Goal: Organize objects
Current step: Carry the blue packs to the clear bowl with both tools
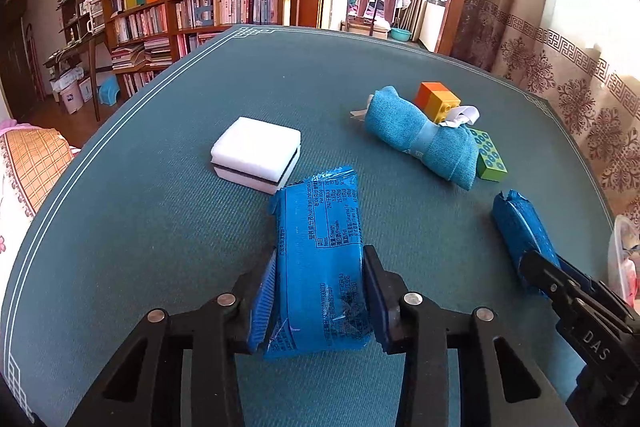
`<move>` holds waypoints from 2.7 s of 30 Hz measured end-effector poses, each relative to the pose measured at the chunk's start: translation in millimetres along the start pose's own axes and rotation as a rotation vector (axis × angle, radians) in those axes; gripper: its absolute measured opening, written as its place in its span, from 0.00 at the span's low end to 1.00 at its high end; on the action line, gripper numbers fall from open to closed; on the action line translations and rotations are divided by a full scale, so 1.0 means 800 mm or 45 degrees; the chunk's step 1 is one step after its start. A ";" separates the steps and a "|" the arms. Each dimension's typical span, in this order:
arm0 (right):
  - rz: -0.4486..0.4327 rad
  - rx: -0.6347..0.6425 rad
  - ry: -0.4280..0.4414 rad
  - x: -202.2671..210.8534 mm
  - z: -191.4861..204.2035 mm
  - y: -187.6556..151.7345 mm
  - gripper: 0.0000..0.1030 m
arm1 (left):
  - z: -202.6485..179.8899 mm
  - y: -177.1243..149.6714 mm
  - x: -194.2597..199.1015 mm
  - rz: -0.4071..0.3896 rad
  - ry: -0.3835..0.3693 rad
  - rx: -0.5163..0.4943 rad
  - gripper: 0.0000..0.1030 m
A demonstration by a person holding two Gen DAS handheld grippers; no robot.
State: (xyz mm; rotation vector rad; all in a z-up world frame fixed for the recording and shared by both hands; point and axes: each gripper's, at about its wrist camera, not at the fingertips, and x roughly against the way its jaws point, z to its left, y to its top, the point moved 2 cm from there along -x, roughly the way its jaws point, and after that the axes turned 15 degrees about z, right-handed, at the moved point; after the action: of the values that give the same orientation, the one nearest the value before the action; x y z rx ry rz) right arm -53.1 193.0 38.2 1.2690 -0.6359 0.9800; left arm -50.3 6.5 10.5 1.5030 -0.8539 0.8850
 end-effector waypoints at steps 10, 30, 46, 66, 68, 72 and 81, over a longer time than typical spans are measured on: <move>-0.061 0.000 0.067 0.012 0.000 0.000 0.43 | -0.021 -0.008 0.016 -0.005 -0.073 -0.060 0.42; -0.180 -0.156 -0.017 0.104 -0.072 -0.014 0.43 | -0.087 -0.016 0.031 -0.030 -0.121 -0.225 0.42; -0.235 -0.385 -0.260 0.147 -0.188 -0.030 0.43 | -0.131 -0.022 0.036 -0.021 -0.158 -0.328 0.42; -0.245 -0.418 -0.189 0.159 -0.211 -0.057 0.45 | -0.158 -0.026 0.035 -0.013 -0.167 -0.390 0.42; -0.257 -0.404 -0.188 0.165 -0.210 -0.065 0.45 | -0.165 -0.026 0.036 -0.012 -0.172 -0.404 0.42; -0.275 -0.383 -0.193 0.179 -0.209 -0.079 0.45 | -0.185 -0.027 0.039 -0.016 -0.193 -0.451 0.42; -0.316 -0.308 -0.279 0.206 -0.203 -0.113 0.45 | -0.251 -0.019 0.056 -0.039 -0.300 -0.580 0.42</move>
State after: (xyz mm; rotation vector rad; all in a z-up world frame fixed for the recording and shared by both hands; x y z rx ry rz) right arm 84.3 390.7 98.4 1.2135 -0.7228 0.5460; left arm -30.7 206.1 59.9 1.2252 -1.1163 0.4516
